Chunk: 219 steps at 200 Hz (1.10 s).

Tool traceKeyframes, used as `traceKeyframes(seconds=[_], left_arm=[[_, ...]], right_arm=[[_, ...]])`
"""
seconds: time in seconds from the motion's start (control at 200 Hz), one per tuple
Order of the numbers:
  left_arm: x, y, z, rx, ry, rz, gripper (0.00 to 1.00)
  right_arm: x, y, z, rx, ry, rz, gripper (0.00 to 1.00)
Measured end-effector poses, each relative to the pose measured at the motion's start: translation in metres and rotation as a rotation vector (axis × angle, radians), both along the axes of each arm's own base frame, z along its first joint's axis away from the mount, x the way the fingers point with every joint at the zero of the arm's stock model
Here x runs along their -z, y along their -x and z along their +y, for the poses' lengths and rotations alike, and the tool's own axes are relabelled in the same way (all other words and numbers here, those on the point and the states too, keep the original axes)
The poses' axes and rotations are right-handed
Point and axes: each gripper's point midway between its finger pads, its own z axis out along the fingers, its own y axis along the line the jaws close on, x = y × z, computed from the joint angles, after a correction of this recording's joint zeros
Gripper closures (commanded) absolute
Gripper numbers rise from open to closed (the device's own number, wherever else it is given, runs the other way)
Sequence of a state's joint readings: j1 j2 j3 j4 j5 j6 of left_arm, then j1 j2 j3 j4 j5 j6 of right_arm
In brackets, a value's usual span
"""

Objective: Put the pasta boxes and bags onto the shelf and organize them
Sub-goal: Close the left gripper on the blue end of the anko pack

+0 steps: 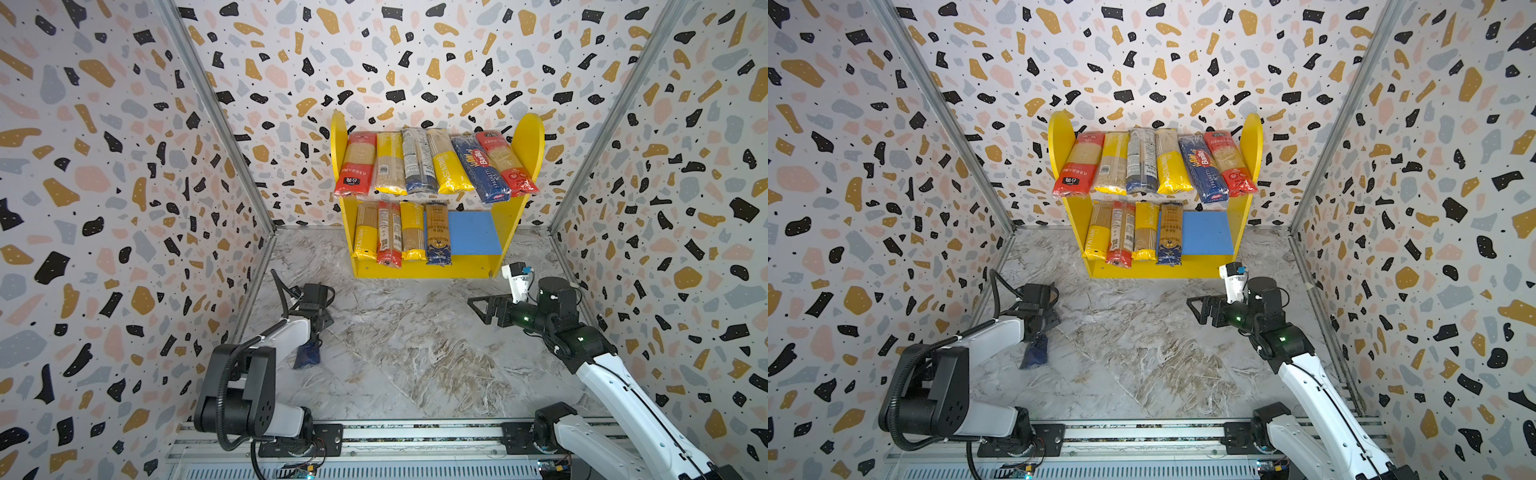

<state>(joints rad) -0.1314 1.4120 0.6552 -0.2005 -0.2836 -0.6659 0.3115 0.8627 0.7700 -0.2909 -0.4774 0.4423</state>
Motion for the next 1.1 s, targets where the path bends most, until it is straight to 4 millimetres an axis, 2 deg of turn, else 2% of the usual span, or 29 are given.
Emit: traceKeyframes(seconds=[0.16, 0.245, 0.43, 0.636, 0.731, 0.921, 1.096], left_arm=[[-0.012, -0.001, -0.040, 0.111, 0.067, -0.039, 0.27], [-0.023, 0.000, -0.048, 0.130, 0.089, -0.068, 0.27], [-0.051, 0.007, -0.042, 0.118, 0.087, -0.148, 0.21], [-0.044, 0.032, -0.031, 0.099, 0.056, -0.123, 0.16], [-0.052, 0.042, -0.023, 0.081, 0.032, -0.141, 0.13], [-0.080, 0.045, -0.015, 0.052, 0.022, -0.241, 0.11], [-0.070, 0.048, -0.012, 0.043, 0.012, -0.208, 0.11]], right_arm=[[-0.002, 0.000, 0.000, 0.003, -0.003, 0.002, 0.01], [-0.003, 0.000, 0.000, 0.005, -0.002, 0.002, 0.01], [-0.006, 0.005, 0.008, -0.012, 0.019, -0.005, 0.01], [-0.001, 0.024, 0.037, -0.082, 0.055, -0.003, 0.01], [0.007, 0.036, 0.059, -0.137, 0.080, 0.009, 0.01], [0.032, 0.057, 0.107, -0.238, 0.129, 0.045, 0.01], [0.055, 0.067, 0.129, -0.269, 0.196, 0.073, 0.01]])
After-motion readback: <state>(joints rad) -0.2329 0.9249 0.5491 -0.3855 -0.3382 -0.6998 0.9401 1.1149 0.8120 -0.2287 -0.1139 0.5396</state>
